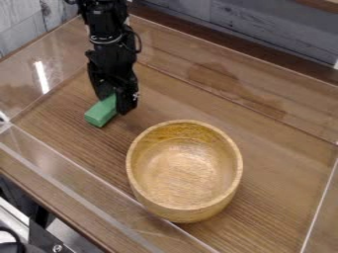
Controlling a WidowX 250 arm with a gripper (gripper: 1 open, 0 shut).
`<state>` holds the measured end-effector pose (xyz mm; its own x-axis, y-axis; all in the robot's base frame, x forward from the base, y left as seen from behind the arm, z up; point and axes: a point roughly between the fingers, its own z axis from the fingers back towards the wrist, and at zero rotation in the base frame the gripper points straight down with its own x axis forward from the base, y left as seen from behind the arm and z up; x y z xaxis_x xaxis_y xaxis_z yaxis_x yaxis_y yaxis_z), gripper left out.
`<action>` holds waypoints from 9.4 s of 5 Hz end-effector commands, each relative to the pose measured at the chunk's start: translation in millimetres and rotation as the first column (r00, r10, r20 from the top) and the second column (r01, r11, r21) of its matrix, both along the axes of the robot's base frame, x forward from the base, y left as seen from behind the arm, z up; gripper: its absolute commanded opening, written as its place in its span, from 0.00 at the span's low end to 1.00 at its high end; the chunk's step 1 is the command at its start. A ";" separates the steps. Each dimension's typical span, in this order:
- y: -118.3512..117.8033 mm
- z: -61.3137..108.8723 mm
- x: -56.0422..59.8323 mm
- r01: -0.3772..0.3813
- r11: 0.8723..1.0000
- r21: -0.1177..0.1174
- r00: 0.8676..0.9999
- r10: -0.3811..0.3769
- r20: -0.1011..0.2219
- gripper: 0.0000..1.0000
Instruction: Put the green block in the brown bowl
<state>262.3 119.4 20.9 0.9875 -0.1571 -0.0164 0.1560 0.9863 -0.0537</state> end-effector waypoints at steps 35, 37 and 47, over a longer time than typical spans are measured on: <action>-194.9 91.9 -70.9 -0.163 0.984 -0.077 0.987 0.163 -0.016 0.00; -193.5 89.7 -70.2 -0.169 0.982 -0.081 0.986 0.168 -0.020 0.00; -186.3 80.2 -65.1 -0.193 0.976 -0.101 0.981 0.190 -0.037 0.00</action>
<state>193.2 -66.9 95.2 0.9975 0.0273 -0.0647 -0.0367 0.9881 -0.1492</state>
